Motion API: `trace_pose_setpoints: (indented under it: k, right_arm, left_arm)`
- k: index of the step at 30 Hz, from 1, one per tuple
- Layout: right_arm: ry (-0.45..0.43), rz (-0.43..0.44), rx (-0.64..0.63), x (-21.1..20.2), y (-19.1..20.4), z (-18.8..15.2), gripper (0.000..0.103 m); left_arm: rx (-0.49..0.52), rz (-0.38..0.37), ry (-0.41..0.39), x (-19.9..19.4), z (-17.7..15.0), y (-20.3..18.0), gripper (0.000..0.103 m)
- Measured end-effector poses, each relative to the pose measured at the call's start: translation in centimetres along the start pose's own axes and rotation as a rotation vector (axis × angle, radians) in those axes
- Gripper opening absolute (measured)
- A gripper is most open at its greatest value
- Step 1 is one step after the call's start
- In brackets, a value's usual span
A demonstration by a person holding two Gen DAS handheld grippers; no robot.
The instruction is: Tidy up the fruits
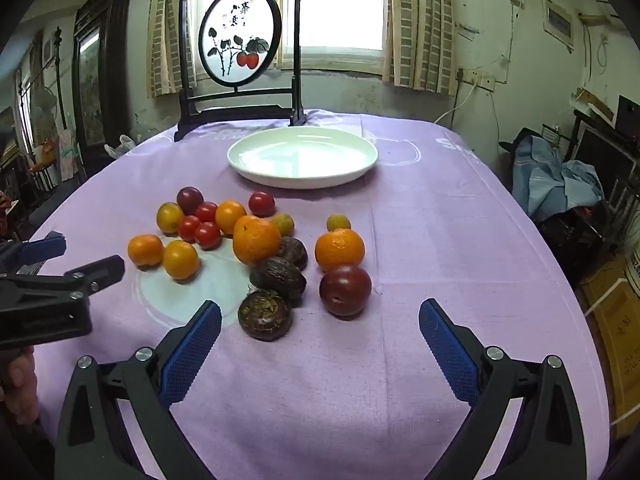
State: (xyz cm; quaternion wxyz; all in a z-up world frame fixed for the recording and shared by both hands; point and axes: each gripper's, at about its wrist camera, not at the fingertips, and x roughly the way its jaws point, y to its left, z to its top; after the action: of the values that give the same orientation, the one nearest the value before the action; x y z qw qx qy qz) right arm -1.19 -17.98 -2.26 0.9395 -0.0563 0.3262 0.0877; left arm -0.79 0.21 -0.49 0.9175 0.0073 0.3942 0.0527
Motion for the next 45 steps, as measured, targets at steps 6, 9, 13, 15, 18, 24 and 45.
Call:
trace_pose_setpoints:
  k: [6, 9, 13, 15, 18, 24, 45]
  right_arm:
    - [0.024, 0.040, -0.008, 0.6, 0.5, -0.3, 0.099]
    - [0.042, 0.056, -0.013, 0.8, 0.8, -0.4, 0.099]
    - [0.067, 0.068, -0.044, 1.1, 1.3, -0.7, 0.099]
    - [0.075, 0.066, -0.050, 1.3, 1.5, -0.7, 0.099]
    - [0.084, 0.066, -0.051, 1.4, 1.4, -0.8, 0.099]
    - [0.099, 0.076, -0.066, 1.5, 1.5, -0.8, 0.099]
    - [0.115, 0.059, -0.090, 2.5, 1.9, -1.1, 0.099]
  left_arm:
    - [0.009, -0.015, -0.005, -0.2, -0.1, -0.1, 0.099]
    - [0.003, -0.021, -0.001, -0.1, -0.1, -0.1, 0.099]
    - [-0.001, -0.024, 0.006, 0.1, -0.1, 0.0, 0.099]
    - [0.000, -0.026, 0.012, 0.2, -0.1, 0.0, 0.099]
    - [0.000, -0.030, 0.017, 0.4, 0.0, 0.0, 0.099]
    - [-0.012, -0.047, 0.032, 0.8, 0.1, 0.2, 0.099]
    - [-0.006, -0.054, 0.055, 2.4, -0.3, 0.2, 0.099]
